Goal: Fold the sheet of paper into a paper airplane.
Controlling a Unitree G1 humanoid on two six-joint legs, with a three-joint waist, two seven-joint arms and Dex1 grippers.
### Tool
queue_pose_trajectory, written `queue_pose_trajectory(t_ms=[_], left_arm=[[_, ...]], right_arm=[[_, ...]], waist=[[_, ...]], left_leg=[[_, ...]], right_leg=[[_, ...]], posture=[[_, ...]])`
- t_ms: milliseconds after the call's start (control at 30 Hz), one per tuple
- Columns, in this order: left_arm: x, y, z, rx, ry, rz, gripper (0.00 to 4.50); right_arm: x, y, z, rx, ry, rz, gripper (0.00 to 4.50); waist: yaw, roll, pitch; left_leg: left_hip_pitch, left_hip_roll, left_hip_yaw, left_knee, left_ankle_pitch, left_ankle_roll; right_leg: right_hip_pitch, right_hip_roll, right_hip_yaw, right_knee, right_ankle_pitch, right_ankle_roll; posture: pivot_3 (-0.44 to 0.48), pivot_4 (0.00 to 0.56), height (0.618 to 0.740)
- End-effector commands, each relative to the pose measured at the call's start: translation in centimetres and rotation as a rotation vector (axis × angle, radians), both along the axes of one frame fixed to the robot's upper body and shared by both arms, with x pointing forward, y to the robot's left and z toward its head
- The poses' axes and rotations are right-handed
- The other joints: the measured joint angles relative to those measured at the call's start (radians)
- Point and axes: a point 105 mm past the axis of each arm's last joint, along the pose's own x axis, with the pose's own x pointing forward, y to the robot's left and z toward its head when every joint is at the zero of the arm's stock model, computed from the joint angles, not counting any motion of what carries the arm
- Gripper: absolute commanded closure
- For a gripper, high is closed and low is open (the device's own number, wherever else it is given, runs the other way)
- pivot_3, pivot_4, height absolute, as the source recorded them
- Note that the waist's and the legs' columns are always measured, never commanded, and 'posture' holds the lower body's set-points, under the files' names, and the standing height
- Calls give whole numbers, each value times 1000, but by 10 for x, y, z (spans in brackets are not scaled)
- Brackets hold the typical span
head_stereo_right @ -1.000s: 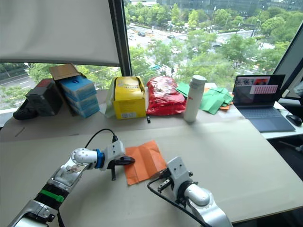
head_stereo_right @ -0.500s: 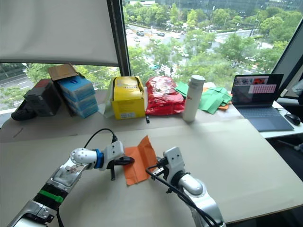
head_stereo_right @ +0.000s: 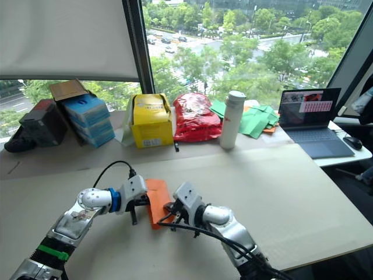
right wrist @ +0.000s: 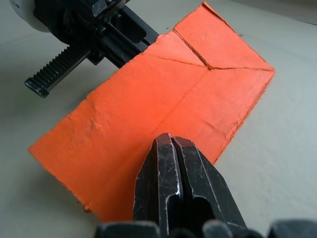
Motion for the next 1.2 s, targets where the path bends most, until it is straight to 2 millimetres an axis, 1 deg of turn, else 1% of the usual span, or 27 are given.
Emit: queue_pose_trajectory(t_ms=[33, 100, 133, 233, 300, 367, 467, 567, 633, 733, 833, 1000, 1200], left_arm=[[-7, 24, -4, 14, 40, 108, 4500], [-9, 32, 7, -12, 22, 153, 4500], [-9, 35, 16, -36, 10, 173, 4500], [-10, 40, 35, -102, -14, 203, 4500], [-11, 37, 54, -185, -31, 197, 4500], [-15, 29, 64, -251, -17, 168, 4500], [-18, 14, 60, -302, 25, 138, 4500], [-20, -2, 36, -305, 85, 124, 4500], [-19, -8, 26, -317, 108, 128, 4500], [-16, -7, 6, -235, 118, 131, 4500], [-12, -4, -6, -189, 117, 142, 4500], [-15, -3, -19, -127, 124, 106, 4500], [-17, -3, -24, -101, 121, 90, 4500]], right_arm=[[1, 5, -1, -29, -17, 49, 4472], [2, 4, -6, -56, 0, 58, 4472], [2, 3, -8, -66, 11, 63, 4472], [2, 3, -10, -75, 25, 70, 4472], [2, 2, -11, -78, 31, 73, 4472], [2, 2, -11, -81, 36, 73, 4472], [3, 2, -10, -71, 44, 67, 4472], [5, 1, -9, -66, 44, 59, 4472], [5, 1, -8, -64, 43, 56, 4472], [7, 1, -5, -60, 38, 52, 4472], [10, -1, -1, -58, 22, 48, 4472], [18, -2, 3, -53, 6, 46, 4472], [29, -10, -5, -108, 12, 34, 4472]], waist=[[-4, 0, 0], [-4, 0, 0], [-2, 0, 0], [1, 1, 1], [3, 0, 1], [4, 0, 1], [4, 0, 1], [4, 1, 1], [3, 0, 1], [3, 0, 1], [4, 1, 1], [5, 1, 1], [6, 1, 1]], left_leg=[[0, 0, 0, 0, 0, 0], [0, 1, 0, 0, 0, -1], [0, 1, 0, 0, 0, -1], [0, 1, -1, 0, -1, -1], [0, 1, -1, 0, -1, -1], [0, 0, -1, 0, -1, -1], [0, 0, -1, 0, 0, -2], [0, 0, -1, 0, 1, -6], [0, 0, -1, 0, 2, -7], [0, 0, -1, 0, 1, -6], [0, 0, -1, 0, 1, -5], [0, 0, -1, 0, -1, -3], [0, 0, -1, 0, -1, -2]], right_leg=[[0, 0, 1, 0, 0, 0], [0, 0, 2, 0, 0, 0], [0, 0, 2, 0, 0, 0], [0, 0, 1, 0, 0, 0], [0, 0, 1, 0, 0, 0], [0, 0, 1, 0, 0, 0], [0, -1, 1, 0, 0, 0], [0, 0, 1, 0, 0, 0], [0, 0, 2, 0, 0, 0], [0, 0, 4, 0, 0, -1], [0, 0, 4, 0, 0, -1], [0, -1, 4, -1, 0, -1], [0, -1, 4, -1, 0, -1]], posture=[[0, 150, 740], [0, 150, 740], [0, 150, 740], [0, 150, 740], [0, 150, 740], [0, 150, 740], [0, 150, 740], [0, 150, 740], [0, 150, 740], [0, 150, 740], [0, 150, 740], [0, 150, 740], [0, 150, 740]])
